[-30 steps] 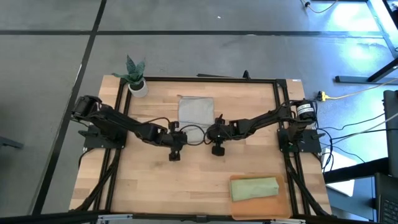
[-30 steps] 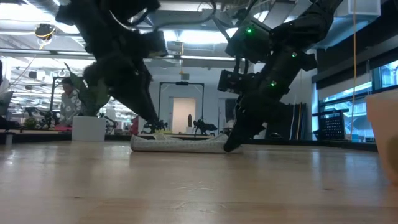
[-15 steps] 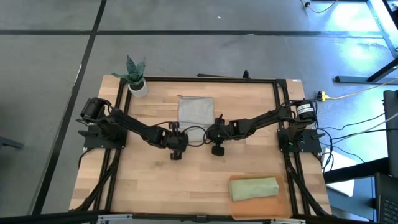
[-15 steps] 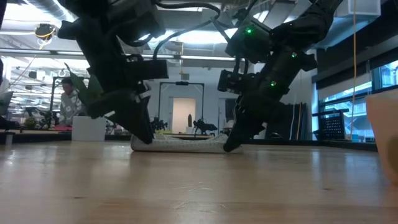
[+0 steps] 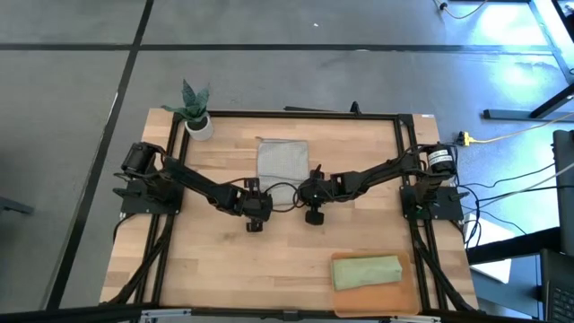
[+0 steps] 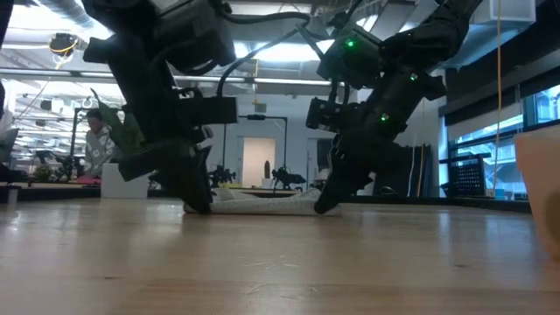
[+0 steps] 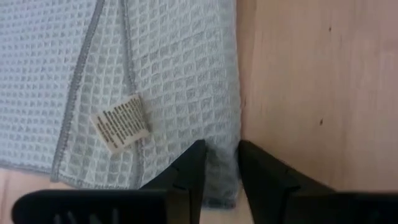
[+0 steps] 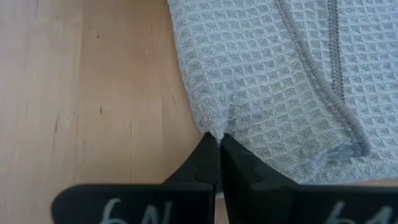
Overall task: Roll microfiber towels into tight, uniform cylinder then place into a basket
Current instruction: Roll the gray microfiber cloth
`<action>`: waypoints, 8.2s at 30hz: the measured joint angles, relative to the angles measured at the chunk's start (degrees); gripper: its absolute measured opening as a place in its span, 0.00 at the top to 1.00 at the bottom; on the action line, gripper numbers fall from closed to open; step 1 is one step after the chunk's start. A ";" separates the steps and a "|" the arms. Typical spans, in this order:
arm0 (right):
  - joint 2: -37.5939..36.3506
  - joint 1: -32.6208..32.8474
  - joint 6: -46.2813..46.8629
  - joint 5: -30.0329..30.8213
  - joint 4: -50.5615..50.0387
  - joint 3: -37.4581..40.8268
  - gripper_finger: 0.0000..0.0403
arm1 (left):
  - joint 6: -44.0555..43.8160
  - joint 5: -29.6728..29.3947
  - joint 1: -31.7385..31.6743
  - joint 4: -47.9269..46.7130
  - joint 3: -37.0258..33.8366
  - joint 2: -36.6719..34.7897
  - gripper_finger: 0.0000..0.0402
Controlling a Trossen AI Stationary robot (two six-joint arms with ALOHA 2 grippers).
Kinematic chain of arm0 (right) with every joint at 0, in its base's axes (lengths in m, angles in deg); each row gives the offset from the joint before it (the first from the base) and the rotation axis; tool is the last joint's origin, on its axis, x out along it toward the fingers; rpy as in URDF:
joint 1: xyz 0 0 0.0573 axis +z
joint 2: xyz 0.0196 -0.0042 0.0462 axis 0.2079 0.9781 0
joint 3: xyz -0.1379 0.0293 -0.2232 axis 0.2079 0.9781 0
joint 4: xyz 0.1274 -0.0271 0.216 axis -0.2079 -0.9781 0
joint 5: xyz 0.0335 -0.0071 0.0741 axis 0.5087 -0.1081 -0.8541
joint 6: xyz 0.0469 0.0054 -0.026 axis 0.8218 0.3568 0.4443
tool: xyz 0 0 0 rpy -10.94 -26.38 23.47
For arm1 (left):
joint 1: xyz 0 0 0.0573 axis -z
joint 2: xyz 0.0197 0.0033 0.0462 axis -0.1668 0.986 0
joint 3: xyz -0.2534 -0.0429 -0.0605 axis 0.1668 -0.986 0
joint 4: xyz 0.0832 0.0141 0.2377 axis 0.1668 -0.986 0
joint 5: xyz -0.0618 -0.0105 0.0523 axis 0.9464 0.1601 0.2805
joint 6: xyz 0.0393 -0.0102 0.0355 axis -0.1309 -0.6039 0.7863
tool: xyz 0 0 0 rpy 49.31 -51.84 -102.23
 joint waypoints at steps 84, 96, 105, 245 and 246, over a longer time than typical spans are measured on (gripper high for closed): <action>-5.66 -20.60 10.28 6.56 -0.67 -0.11 0.98 | 1.17 4.56 -27.82 -1.09 6.54 -3.07 1.00; -5.33 -21.33 8.82 3.45 0.94 -0.04 0.86 | 0.07 3.53 -28.85 1.77 6.40 -1.42 0.98; -5.33 -21.31 10.41 4.40 1.18 0.02 0.63 | -0.09 3.73 -28.97 2.31 6.40 -1.42 0.82; 3.76 0.54 -7.47 -4.55 -9.03 -12.42 0.98 | -16.37 10.85 5.77 -14.40 6.49 -13.14 0.76; 3.76 0.50 -7.47 -4.53 -9.03 -12.42 0.98 | -16.32 10.84 5.76 -13.86 6.49 -12.61 0.75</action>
